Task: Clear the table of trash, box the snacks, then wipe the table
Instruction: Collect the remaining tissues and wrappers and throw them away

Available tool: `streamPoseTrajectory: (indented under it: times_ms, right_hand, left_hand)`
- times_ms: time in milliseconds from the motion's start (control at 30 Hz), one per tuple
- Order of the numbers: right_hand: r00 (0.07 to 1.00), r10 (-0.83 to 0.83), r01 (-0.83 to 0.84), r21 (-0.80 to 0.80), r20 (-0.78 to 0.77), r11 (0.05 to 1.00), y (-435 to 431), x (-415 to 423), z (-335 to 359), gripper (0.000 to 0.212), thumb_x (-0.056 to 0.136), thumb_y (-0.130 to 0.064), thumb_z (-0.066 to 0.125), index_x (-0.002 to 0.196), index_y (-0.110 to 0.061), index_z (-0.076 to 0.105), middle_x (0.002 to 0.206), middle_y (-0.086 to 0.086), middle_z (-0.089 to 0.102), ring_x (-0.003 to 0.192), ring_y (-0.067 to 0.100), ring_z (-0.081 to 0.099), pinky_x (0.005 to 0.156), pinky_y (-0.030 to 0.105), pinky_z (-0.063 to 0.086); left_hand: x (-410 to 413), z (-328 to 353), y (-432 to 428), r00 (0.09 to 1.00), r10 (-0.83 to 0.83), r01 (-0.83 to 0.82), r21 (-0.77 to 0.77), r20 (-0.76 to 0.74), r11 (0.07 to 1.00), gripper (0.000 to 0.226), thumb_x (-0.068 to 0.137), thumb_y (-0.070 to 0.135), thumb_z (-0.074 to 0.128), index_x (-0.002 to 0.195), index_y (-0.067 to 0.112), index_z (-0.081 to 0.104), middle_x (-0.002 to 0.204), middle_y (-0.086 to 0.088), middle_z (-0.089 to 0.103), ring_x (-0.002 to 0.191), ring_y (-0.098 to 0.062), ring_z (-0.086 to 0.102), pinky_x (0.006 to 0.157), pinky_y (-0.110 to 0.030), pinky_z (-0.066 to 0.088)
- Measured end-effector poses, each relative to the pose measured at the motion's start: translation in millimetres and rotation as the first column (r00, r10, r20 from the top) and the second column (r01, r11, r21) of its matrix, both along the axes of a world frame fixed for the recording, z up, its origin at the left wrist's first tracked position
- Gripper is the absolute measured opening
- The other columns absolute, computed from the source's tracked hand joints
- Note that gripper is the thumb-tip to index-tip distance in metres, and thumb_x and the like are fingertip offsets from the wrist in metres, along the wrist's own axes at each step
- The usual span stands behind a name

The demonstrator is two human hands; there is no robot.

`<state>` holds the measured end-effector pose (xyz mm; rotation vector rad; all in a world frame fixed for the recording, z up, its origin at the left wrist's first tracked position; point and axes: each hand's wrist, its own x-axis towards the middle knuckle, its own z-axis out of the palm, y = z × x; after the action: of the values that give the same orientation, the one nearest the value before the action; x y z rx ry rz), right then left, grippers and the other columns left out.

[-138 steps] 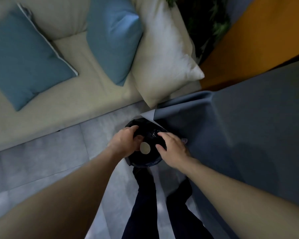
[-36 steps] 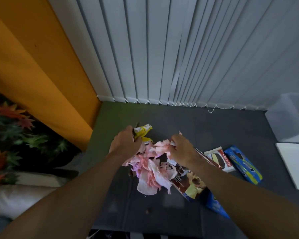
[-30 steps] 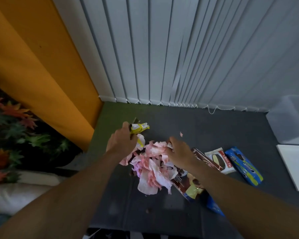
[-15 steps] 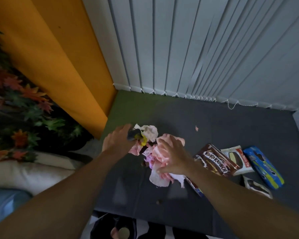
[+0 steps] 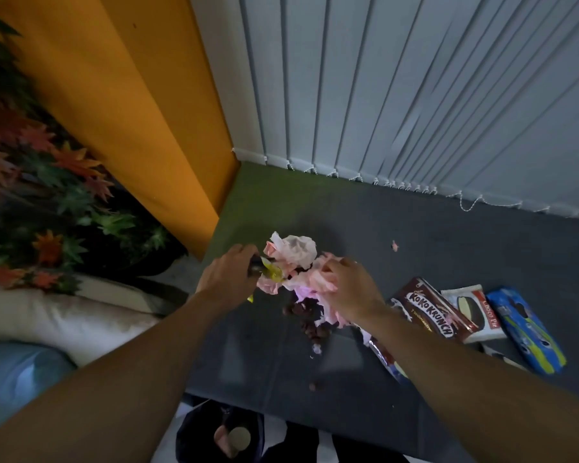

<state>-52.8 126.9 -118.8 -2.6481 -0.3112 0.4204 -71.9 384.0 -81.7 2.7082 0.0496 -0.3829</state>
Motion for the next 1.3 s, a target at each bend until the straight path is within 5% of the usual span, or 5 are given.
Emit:
streamPoseTrajectory:
  times_ms: [467, 600, 867, 1100, 1300]
  right_hand:
    - [0.997, -0.068, 0.067, 0.033, 0.021, 0.997, 6.3, 20.5, 28.1, 0.04, 0.082, -0.036, 0.07, 0.119, -0.024, 0.062, 0.111, -0.001, 0.046, 0.09, 0.019, 0.058, 0.082, 0.032, 0.053]
    - [0.995, 0.1, -0.1, -0.014, 0.011, 0.995, 23.2, 25.3, 19.1, 0.04, 0.079, -0.04, 0.073, 0.114, -0.024, 0.065, 0.133, 0.007, 0.041, 0.121, 0.027, 0.047, 0.093, 0.041, 0.052]
    - [0.918, 0.344, -0.391, -0.29, -0.199, 0.874, 57.2, 41.5, -23.0, 0.115, 0.076, -0.041, 0.079, 0.149, -0.048, -0.009, 0.159, -0.004, -0.026, 0.147, 0.044, -0.013, 0.106, 0.067, 0.034]
    - [0.905, 0.397, -0.426, -0.338, -0.155, 0.839, 72.6, 49.9, -15.3, 0.056, 0.085, -0.034, 0.07, 0.137, -0.033, 0.048, 0.137, 0.007, 0.042, 0.126, 0.033, 0.038, 0.094, 0.048, 0.049]
    - [0.962, 0.269, -0.271, -0.145, -0.035, 0.951, 51.7, 44.3, 0.1, 0.032, 0.082, -0.024, 0.074, 0.112, -0.018, 0.068, 0.123, 0.005, 0.056, 0.106, 0.028, 0.059, 0.088, 0.034, 0.052]
  left_hand:
    - [-5.3, 23.1, 12.2, 0.985, 0.156, -0.132, 0.259, -0.073, 0.957, 0.041, 0.087, 0.033, 0.061, 0.126, 0.026, 0.051, 0.125, -0.006, 0.054, 0.103, -0.039, 0.063, 0.074, -0.04, 0.05]
    - [-17.1, 18.3, 24.3, 0.973, 0.181, -0.132, 0.302, -0.141, 0.944, 0.045, 0.089, 0.038, 0.058, 0.13, 0.023, 0.047, 0.125, -0.009, 0.053, 0.105, -0.04, 0.062, 0.075, -0.041, 0.049]
    - [-31.8, 0.2, 39.9, 0.947, 0.195, -0.142, 0.214, -0.256, 0.967, 0.074, 0.085, 0.057, 0.061, 0.147, 0.029, 0.031, 0.142, -0.006, 0.045, 0.122, -0.037, 0.055, 0.091, -0.047, 0.049]
    - [-32.1, -4.3, 44.3, 0.959, 0.162, -0.119, 0.187, -0.234, 0.975, 0.071, 0.081, 0.052, 0.068, 0.14, 0.034, 0.033, 0.133, -0.004, 0.05, 0.115, -0.038, 0.059, 0.086, -0.047, 0.05]
    - [-26.1, 3.6, 37.2, 0.97, 0.159, -0.126, 0.182, -0.183, 0.975, 0.062, 0.084, 0.037, 0.066, 0.137, 0.028, 0.034, 0.132, -0.004, 0.051, 0.11, -0.039, 0.06, 0.083, -0.049, 0.051]
